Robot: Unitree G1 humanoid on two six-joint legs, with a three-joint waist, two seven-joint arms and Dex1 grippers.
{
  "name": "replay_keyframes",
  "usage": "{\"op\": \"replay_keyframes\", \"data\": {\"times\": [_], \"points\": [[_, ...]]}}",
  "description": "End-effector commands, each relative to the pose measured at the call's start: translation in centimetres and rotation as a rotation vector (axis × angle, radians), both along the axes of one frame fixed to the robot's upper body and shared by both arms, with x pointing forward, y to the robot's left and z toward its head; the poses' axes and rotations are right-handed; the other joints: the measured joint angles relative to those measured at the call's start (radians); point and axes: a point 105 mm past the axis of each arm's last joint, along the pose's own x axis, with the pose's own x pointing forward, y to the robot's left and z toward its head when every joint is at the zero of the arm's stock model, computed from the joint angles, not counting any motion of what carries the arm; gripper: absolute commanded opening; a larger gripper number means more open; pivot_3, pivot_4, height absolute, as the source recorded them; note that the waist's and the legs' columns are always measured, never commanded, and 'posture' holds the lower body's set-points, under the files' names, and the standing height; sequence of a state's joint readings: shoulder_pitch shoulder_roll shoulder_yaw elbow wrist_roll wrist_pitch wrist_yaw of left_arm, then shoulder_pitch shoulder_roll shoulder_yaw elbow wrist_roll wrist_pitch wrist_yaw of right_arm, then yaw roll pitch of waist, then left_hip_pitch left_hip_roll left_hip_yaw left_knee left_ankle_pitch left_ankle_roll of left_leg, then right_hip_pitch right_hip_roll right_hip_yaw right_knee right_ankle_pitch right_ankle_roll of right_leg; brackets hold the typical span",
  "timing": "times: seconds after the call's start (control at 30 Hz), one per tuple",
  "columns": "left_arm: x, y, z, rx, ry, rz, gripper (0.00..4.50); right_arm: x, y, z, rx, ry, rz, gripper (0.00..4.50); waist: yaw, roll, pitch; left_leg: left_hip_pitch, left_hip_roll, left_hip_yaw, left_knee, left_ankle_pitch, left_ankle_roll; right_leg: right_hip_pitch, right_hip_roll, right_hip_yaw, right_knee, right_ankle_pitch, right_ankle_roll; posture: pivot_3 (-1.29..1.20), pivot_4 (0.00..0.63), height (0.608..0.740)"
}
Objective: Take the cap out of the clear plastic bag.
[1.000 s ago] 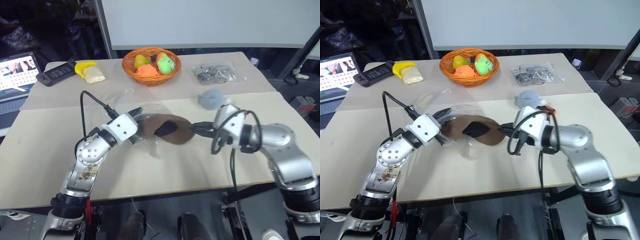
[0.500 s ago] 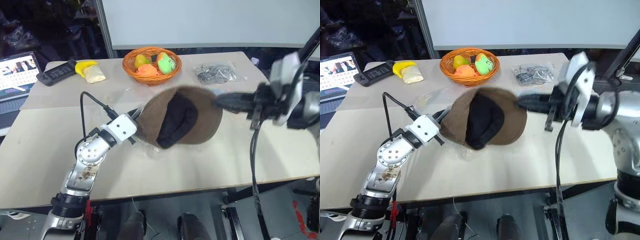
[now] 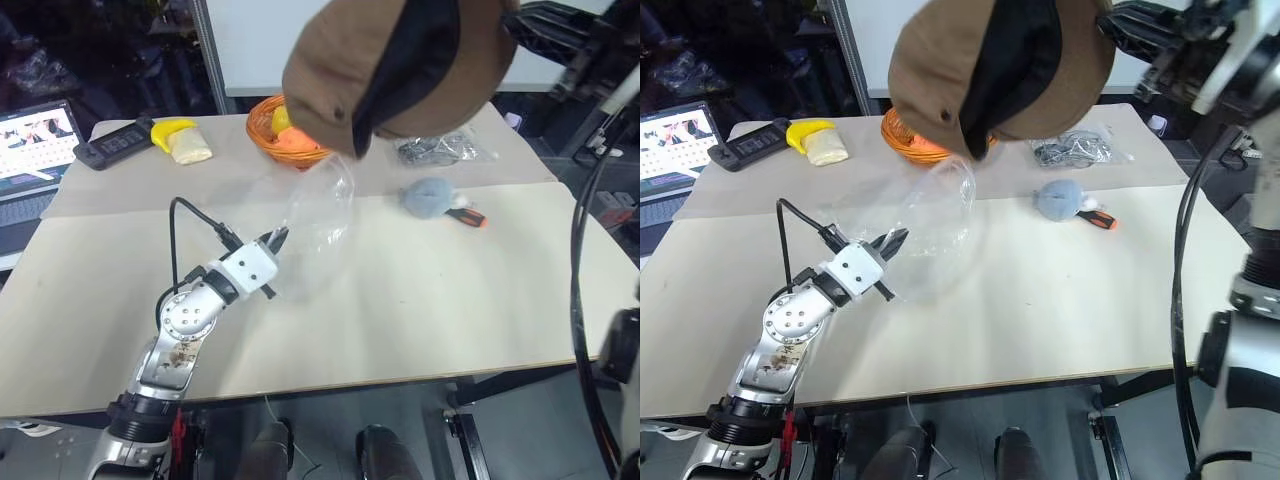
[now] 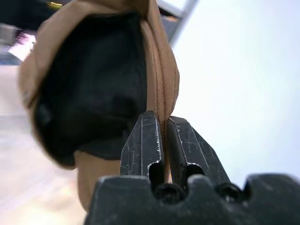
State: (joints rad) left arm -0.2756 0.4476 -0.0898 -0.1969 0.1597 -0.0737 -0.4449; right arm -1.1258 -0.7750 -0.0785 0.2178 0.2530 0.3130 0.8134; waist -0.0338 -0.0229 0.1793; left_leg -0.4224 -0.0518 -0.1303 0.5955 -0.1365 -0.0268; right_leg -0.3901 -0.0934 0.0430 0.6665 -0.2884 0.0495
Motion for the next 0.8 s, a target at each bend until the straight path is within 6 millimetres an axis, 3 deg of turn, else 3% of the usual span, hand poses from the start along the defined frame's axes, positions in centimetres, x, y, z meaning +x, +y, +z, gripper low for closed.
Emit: {"op": "replay_keyframes", "data": {"times": [0.03,0.1,0.17,0.3,0.33,0.37,0.43,0.47,0.6,0.73,0.8], "points": [[-0.3,-0.1,1.0,0.001,-0.058,-0.005,0.0,0.6,2.4,0.1,-0.072,-0.146,-0.038,0.01,-0.006,0.0,0.0,-0.001,0.0,0.0,0.0,0.0,0.0,-0.001,0.0,0.0,0.0,0.0,0.0,0.0,0.15,0.74],[-0.4,-0.1,1.0,0.001,-0.059,-0.005,0.0,1.3,3.7,-0.9,-0.125,-0.202,-0.068,0.01,-0.008,0.0,0.0,-0.002,0.0,0.0,0.0,0.0,0.0,-0.002,0.0,0.0,0.0,0.0,0.0,0.0,0.15,0.74],[-0.5,0.0,1.0,0.001,-0.054,-0.011,0.0,2.0,6.0,-3.9,-0.313,-0.28,-0.098,0.01,-0.008,0.0,0.0,-0.003,-0.001,0.0,0.0,0.0,0.0,-0.003,-0.001,0.0,0.0,0.0,0.0,0.0,0.15,0.74],[-1.4,0.4,-0.9,0.038,0.017,-0.051,0.0,2.1,9.1,-11.9,-0.631,-0.329,-0.02,0.01,-0.008,0.0,0.0,-0.001,-0.001,0.0,0.0,0.0,0.0,-0.001,0.0,0.0,0.0,0.0,0.0,0.0,0.15,0.74],[-1.6,1.1,-1.8,0.053,0.046,-0.042,0.0,1.9,9.5,-13.7,-0.687,-0.332,-0.003,0.01,-0.008,0.0,0.0,-0.001,-0.001,0.0,0.0,0.0,0.0,-0.001,0.0,0.0,0.0,0.0,0.0,0.0,0.15,0.74],[-2.1,1.9,-3.1,0.059,0.087,-0.034,0.0,2.0,9.9,-17.2,-0.801,-0.316,0.007,0.01,-0.008,0.0,0.0,-0.001,-0.001,0.0,0.0,0.0,0.0,-0.001,0.0,0.0,0.001,0.0,0.0,0.0,0.15,0.74],[-2.9,2.6,-4.6,0.061,0.134,-0.028,0.0,1.8,10.0,-22.3,-0.931,-0.29,0.007,0.01,-0.01,0.0,0.0,0.0,-0.001,0.0,0.0,0.0,0.0,-0.001,0.0,0.001,0.001,0.0,0.0,0.0,0.15,0.74],[-3.1,2.7,-5.0,0.059,0.147,-0.03,0.0,1.7,10.0,-23.9,-0.958,-0.278,-0.002,0.01,-0.011,0.0,0.0,0.0,-0.001,0.0,0.0,0.0,0.0,-0.002,0.0,0.001,0.001,0.0,0.0,0.0,0.15,0.74],[-4.2,3.7,-7.8,0.072,0.251,-0.007,0.0,0.6,9.9,-29.2,-0.973,-0.161,0.007,0.01,-0.007,0.0,-0.001,0.004,0.0,0.0,0.0,0.0,0.0,0.003,0.0,0.001,0.003,0.001,-0.001,0.0,0.15,0.74],[-5.2,5.1,-10.5,0.07,0.343,0.044,0.0,-1.1,10.7,-32.6,-0.953,-0.058,0.069,0.01,-0.008,-0.001,-0.006,0.013,0.001,0.0,-0.001,0.0,0.0,0.01,0.001,0.001,0.002,0.001,-0.001,0.0,0.15,0.74],[-5.6,5.3,-11.1,0.076,0.361,0.046,0.0,-1.6,10.9,-33.3,-0.889,0.04,0.087,0.85,-0.008,-0.004,-0.013,0.023,0.002,0.0,-0.004,-0.001,0.0,0.021,0.001,0.0,-0.002,-0.001,-0.002,0.0,0.15,0.74]]}}
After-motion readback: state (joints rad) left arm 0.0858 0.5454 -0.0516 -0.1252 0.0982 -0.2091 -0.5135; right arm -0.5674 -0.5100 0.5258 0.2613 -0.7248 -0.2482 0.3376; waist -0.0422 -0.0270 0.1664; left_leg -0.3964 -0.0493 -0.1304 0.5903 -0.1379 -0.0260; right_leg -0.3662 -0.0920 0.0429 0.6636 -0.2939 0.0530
